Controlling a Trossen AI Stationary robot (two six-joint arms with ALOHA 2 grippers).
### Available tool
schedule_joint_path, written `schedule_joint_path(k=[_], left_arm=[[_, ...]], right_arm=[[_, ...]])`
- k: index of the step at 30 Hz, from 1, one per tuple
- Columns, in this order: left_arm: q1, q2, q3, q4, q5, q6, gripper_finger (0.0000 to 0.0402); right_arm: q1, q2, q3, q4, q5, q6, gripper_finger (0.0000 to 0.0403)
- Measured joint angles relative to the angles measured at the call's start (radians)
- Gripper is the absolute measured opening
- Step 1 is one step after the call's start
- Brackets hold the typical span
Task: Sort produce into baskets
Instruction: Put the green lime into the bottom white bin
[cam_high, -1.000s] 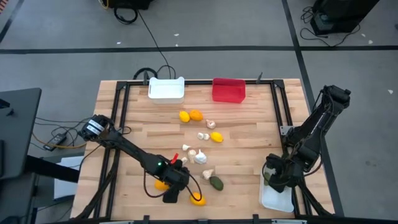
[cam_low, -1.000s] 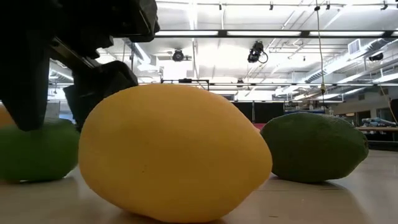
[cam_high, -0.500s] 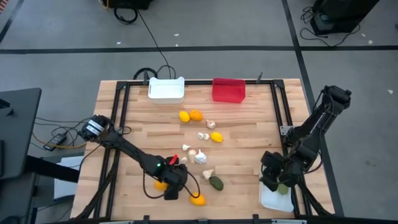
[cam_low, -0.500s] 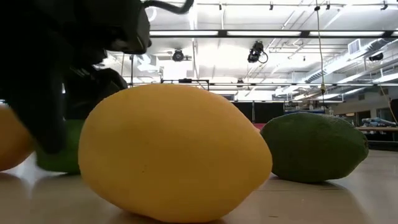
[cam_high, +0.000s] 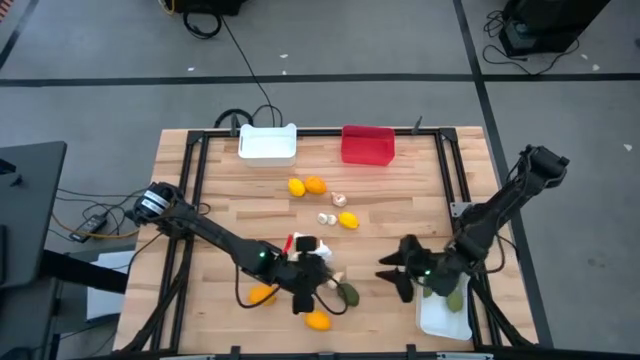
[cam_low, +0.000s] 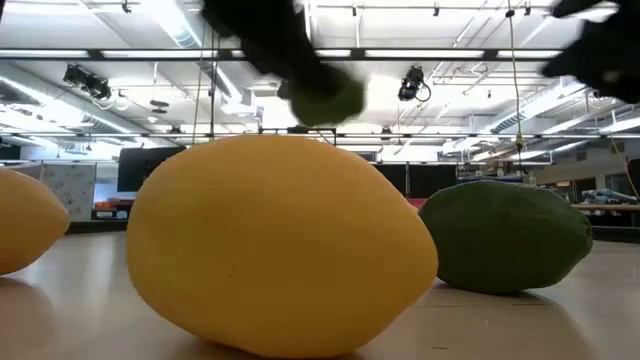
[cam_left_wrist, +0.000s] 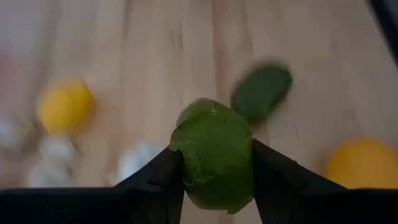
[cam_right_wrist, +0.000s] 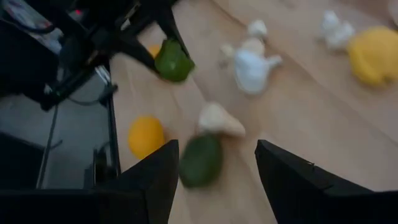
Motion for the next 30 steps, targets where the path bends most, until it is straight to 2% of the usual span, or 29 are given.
schedule_joint_path(k=[5,10,24,27,30], left_arm=[[0.017,0.000,0.015,0.214,-0.028,0.236,0.0158],[0.038,0.000,0.015,0.291,-0.031,0.308,0.0159],[0.058,0.002,0.013,0.322,-0.029,0.337,0.0160],[0.059,0.002,0.013,0.323,-0.032,0.337,0.0164],[0.059,0.002,0.013,0.306,-0.037,0.307,0.0177]], right_arm=[[-0.068,0.079,0.000,0.288,0.000,-0.207,0.0232],[-0.113,0.140,0.000,0.505,-0.038,-0.301,0.0232],[-0.223,0.251,0.000,0.678,-0.141,-0.352,0.0227],[-0.232,0.248,0.001,0.661,-0.146,-0.346,0.0203],[-0.235,0.233,0.002,0.637,-0.169,-0.343,0.0159]])
